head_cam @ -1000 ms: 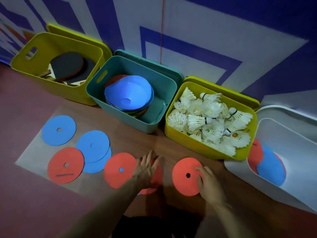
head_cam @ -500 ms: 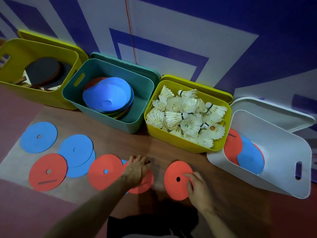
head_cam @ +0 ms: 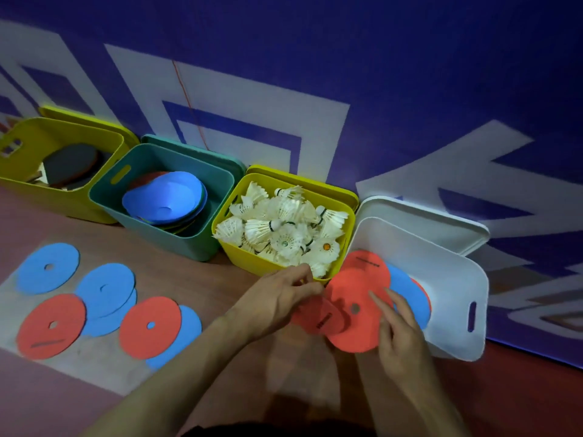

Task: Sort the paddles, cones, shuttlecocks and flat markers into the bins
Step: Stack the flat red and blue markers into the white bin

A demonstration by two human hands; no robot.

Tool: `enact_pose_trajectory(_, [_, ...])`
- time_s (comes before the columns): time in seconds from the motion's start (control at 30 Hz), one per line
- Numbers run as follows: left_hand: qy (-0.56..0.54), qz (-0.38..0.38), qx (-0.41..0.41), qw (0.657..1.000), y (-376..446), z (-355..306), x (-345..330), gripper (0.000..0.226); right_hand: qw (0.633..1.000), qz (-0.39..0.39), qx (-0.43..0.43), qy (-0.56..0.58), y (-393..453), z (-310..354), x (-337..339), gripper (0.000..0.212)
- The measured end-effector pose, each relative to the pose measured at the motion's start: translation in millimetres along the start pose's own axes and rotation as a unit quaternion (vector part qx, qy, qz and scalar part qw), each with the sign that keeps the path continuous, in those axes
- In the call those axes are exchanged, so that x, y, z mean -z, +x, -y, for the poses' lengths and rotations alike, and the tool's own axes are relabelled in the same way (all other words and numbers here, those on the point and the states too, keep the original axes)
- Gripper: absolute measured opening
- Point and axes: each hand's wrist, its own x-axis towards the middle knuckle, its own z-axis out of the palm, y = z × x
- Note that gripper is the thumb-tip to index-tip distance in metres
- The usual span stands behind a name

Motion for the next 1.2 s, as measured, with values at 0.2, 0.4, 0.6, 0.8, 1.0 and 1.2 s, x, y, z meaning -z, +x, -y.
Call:
enact_pose_trajectory(0.2, [-0.071,-0.005,0.023,0.997,77.1,-37.8,7.3,0.034,0.988,-0.09,-0.122,0.009,18.1,-56.3,51.8,0.045])
enact_pose_trajectory(0.4, [-0.025,0.022,0.057,0.998,147.1,-49.2,-13.7,0.03,0.97,0.002,-0.245,-0.003,33.1,-108.2,55.8,0.065])
enact_pose_trajectory(0.6, [0.009,0.083,0.049,0.995,198.1,-42.2,-37.5,0.027,0.961,0.131,-0.242,0.01,60.7,-139.7,44.3,0.069])
enact_pose_trajectory(0.8, [0.021,0.176,0.036,0.983,237.7,-24.2,-85.0,0.026,0.917,0.237,-0.321,-0.002,64.5,-164.6,36.4,0.057])
enact_pose_trajectory(1.0, [0.049,0.257,0.053,0.964,252.8,-15.5,-126.4,0.026,0.916,0.198,-0.347,-0.034,64.3,-157.8,45.3,0.05])
enact_pose_trajectory(1.2, [0.132,0.223,0.049,0.965,239.4,-19.5,-134.6,0.042,0.929,0.143,-0.335,-0.068,52.1,-144.5,45.3,0.053])
